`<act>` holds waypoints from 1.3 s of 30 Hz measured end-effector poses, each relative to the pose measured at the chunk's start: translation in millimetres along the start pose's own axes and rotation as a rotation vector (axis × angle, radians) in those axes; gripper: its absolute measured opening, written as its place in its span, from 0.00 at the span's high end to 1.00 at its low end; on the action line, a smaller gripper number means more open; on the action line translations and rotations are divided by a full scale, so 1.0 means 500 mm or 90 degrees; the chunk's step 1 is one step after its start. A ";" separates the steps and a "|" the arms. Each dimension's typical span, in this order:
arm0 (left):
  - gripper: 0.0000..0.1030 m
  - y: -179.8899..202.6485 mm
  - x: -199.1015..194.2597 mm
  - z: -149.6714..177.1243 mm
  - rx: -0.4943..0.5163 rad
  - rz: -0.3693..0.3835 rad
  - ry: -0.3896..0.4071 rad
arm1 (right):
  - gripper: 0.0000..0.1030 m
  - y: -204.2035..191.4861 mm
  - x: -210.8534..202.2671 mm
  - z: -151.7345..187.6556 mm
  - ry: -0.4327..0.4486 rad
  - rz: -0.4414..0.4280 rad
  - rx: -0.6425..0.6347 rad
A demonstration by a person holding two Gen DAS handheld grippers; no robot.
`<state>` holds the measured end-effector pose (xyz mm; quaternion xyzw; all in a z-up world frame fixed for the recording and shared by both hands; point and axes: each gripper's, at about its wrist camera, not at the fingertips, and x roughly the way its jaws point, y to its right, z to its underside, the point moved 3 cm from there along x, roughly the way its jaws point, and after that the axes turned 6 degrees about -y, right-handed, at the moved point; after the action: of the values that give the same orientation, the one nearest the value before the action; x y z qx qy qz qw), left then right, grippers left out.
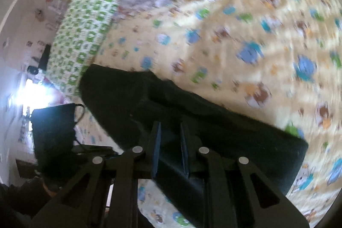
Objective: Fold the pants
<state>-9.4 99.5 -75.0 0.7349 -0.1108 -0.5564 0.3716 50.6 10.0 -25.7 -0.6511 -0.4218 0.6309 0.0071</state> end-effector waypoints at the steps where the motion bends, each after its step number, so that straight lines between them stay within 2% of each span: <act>1: 0.66 -0.001 -0.005 -0.004 -0.004 -0.001 0.006 | 0.81 -0.008 -0.001 -0.005 0.000 -0.001 -0.006; 3: 0.58 -0.008 -0.029 0.000 -0.019 -0.006 0.031 | 0.81 -0.028 0.003 -0.016 -0.002 -0.012 -0.020; 8: 0.58 -0.041 -0.084 0.011 -0.044 -0.016 0.075 | 0.81 -0.075 0.027 -0.036 -0.025 -0.014 -0.061; 11: 0.42 -0.065 -0.119 0.022 -0.075 -0.039 0.105 | 0.81 -0.096 0.044 -0.047 -0.042 -0.014 -0.077; 14: 0.42 -0.096 -0.158 0.037 -0.109 -0.053 0.145 | 0.76 -0.120 0.068 -0.064 -0.060 -0.006 -0.095; 16: 0.42 -0.123 -0.186 0.050 -0.134 -0.069 0.168 | 0.60 -0.137 0.081 -0.075 -0.067 -0.008 -0.107; 22: 0.40 -0.194 -0.253 0.082 -0.227 -0.074 0.233 | 0.59 -0.197 0.131 -0.122 -0.101 -0.010 -0.165; 27: 0.39 -0.271 -0.311 0.100 -0.316 -0.095 0.285 | 0.59 -0.259 0.182 -0.170 -0.132 -0.017 -0.219; 32: 0.37 -0.319 -0.362 0.096 -0.369 -0.105 0.333 | 0.59 -0.314 0.239 -0.212 -0.165 -0.019 -0.270; 37: 0.37 -0.351 -0.376 0.079 -0.405 -0.121 0.343 | 0.59 -0.359 0.305 -0.263 -0.193 -0.009 -0.311; 39: 0.37 -0.367 -0.382 0.076 -0.417 -0.114 0.350 | 0.59 -0.373 0.328 -0.281 -0.205 -0.011 -0.323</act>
<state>-157.6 322.1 -61.3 0.7057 0.2385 -0.3759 0.5511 41.2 295.1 -30.2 -0.5203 -0.5670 0.6005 -0.2173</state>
